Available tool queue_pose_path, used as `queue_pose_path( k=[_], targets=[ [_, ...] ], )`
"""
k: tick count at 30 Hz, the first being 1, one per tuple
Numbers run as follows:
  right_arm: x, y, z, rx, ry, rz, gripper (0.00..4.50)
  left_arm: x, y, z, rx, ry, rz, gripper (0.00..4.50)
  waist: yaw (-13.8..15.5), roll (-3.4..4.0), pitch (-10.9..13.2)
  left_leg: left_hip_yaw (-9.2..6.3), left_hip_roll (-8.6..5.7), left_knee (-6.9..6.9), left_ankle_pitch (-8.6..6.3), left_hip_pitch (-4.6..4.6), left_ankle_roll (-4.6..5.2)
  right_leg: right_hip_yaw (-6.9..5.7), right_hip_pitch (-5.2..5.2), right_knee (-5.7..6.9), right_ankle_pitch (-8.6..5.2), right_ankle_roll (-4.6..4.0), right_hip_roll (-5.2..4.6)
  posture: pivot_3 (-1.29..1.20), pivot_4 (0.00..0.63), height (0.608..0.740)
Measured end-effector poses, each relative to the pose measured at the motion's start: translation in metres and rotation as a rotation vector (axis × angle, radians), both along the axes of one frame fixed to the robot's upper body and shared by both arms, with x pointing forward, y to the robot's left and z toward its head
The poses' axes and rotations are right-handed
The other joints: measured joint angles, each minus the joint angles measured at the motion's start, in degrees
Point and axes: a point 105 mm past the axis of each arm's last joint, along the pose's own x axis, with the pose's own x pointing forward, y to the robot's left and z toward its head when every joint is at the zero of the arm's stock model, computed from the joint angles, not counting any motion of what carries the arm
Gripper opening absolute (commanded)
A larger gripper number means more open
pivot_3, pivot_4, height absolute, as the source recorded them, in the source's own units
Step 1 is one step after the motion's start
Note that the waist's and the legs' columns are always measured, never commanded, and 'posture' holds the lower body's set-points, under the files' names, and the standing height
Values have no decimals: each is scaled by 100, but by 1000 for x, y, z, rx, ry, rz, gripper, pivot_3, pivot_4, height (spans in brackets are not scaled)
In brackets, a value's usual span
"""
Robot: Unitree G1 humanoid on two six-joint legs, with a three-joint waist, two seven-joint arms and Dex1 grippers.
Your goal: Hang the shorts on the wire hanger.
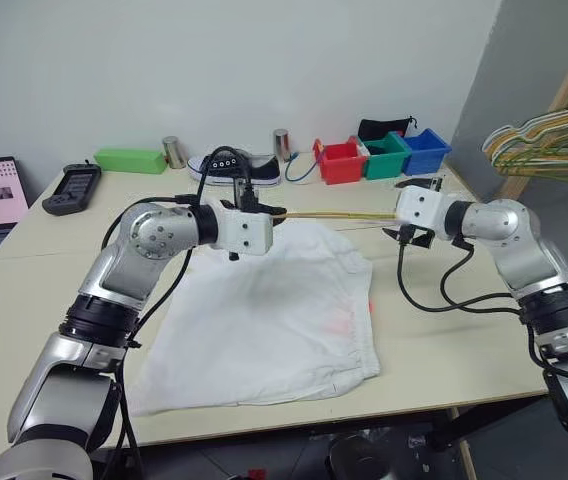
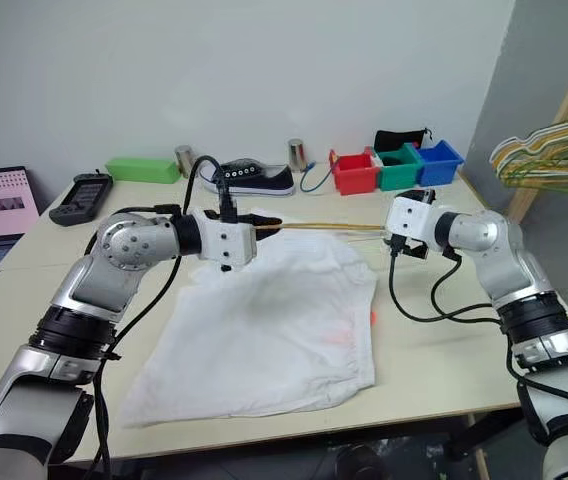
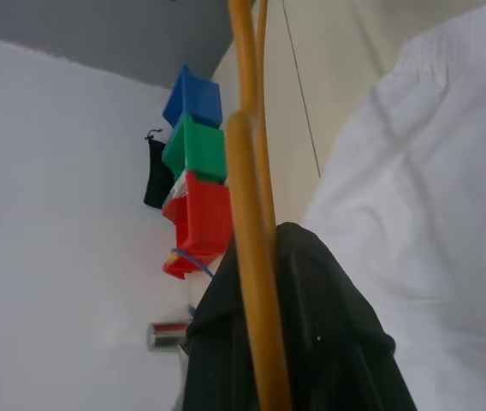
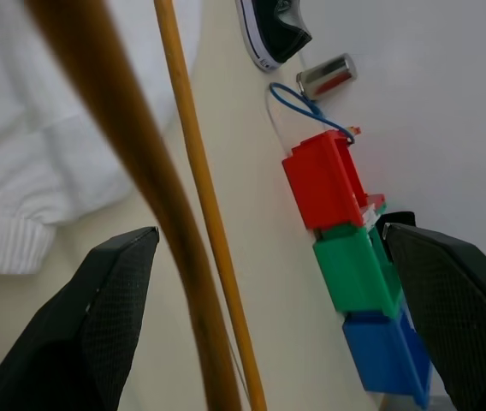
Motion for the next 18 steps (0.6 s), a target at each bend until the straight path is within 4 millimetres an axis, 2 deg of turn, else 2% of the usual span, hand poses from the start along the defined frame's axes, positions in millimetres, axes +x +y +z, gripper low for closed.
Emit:
queue_pose_path(
  k=[3,9,14,17,18],
  targets=[
    [3,-4,1,-28,-3,-12,3308,-2,0,-8,36,-35,-8,0,3,-1,0,-2,0,0,0,-1,0,-2,0,0,0,0,0,-288,4,740],
    [2,-3,-1,-56,0,14,1865,3,5,-8,67,-118,4,0,0,0,0,-1,0,1,0,-1,0,-2,0,0,-11,20,0,-293,6,740],
    [1,-2,-1,-71,-7,24,860,9,9,-4,76,-155,19,0,1,0,0,-1,0,1,0,-1,0,-2,0,0,-11,20,-1,-295,4,740],
    [1,-4,-2,-94,-10,26,70,11,9,-1,70,-170,17,0,1,0,0,-2,0,0,0,-1,0,-3,0,1,-11,20,-1,-295,3,740],
    [1,-4,-3,-101,-12,29,20,11,8,0,66,-174,17,0,0,0,0,-1,0,0,0,-1,0,-3,0,1,-11,20,-1,-295,3,740]
  ],
)
